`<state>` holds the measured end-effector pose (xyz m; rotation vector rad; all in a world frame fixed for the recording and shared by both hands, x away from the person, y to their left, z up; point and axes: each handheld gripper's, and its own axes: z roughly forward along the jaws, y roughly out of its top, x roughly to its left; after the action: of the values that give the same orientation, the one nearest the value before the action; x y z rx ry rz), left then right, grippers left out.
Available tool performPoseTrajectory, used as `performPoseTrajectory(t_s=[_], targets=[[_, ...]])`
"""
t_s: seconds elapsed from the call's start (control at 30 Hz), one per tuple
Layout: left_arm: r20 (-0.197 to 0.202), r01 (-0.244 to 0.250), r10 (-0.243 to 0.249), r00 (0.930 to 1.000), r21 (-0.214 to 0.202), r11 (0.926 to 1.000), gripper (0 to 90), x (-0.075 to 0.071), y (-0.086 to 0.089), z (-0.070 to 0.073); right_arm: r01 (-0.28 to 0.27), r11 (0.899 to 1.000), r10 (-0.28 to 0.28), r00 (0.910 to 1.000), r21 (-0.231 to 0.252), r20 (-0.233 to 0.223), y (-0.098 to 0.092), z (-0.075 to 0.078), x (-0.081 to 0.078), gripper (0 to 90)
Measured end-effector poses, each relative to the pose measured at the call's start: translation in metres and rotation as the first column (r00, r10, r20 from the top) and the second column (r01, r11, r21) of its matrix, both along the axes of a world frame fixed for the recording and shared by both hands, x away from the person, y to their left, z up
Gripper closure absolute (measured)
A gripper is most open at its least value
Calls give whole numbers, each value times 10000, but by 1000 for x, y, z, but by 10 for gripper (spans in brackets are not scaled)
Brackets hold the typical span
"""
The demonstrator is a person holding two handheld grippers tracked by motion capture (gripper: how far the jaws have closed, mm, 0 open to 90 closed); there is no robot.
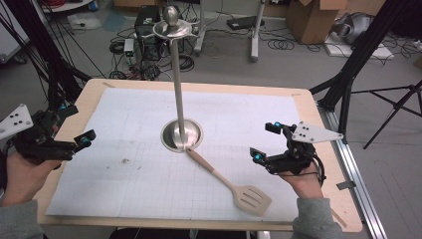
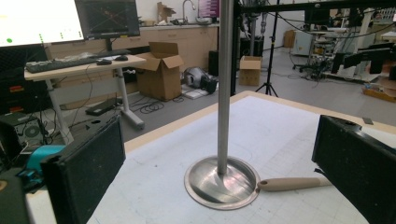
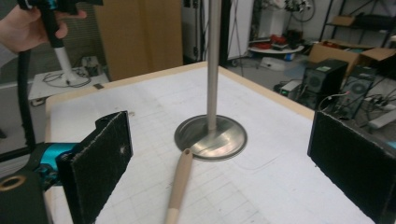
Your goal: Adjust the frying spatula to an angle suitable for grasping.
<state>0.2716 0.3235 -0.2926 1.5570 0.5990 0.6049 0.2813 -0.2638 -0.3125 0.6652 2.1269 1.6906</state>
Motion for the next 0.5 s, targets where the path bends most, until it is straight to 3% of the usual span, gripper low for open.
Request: performPoseTrajectory(t_s=[0.13, 0.5], targets=[[-53, -41, 41, 10000, -26, 10000, 31, 0, 2, -2, -257, 9995, 255, 9996, -166, -126, 4, -6, 4, 156], [-135, -171, 171, 9998, 6, 9999, 31, -3, 6, -4, -820, 9942, 768, 9942, -694, -751, 20, -19, 14, 188]])
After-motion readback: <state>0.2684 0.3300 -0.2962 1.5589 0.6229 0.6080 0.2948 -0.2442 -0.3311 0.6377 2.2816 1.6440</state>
